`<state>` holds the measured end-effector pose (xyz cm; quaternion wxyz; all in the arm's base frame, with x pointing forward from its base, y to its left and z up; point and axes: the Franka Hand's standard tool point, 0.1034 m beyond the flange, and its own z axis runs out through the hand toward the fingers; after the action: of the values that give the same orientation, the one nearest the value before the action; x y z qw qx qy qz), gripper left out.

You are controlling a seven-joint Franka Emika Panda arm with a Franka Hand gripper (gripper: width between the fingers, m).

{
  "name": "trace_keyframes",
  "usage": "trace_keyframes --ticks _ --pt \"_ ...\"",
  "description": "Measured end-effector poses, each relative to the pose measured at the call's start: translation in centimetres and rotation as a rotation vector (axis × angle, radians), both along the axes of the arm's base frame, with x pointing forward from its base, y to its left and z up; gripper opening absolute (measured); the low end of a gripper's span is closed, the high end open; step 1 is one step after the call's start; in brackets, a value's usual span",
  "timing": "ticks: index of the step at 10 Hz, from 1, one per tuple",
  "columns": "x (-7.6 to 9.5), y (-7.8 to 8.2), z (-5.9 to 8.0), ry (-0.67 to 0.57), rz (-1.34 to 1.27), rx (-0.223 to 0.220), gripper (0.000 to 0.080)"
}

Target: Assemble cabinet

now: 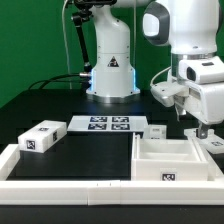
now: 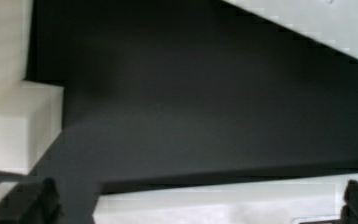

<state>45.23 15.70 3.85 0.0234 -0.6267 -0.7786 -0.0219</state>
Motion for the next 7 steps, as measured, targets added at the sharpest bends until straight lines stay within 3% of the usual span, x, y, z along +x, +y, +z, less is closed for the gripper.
trace_keyframes --ticks 2,5,7 --pt "-0.1 0.2 0.0 -0.003 -0.003 0.003 0.0797" --pt "-1.7 3.3 -0.5 -0.005 0.024 0.033 0.0797" --pt "-2.5 4.3 -1.0 0.011 0.023 0.037 0.0797"
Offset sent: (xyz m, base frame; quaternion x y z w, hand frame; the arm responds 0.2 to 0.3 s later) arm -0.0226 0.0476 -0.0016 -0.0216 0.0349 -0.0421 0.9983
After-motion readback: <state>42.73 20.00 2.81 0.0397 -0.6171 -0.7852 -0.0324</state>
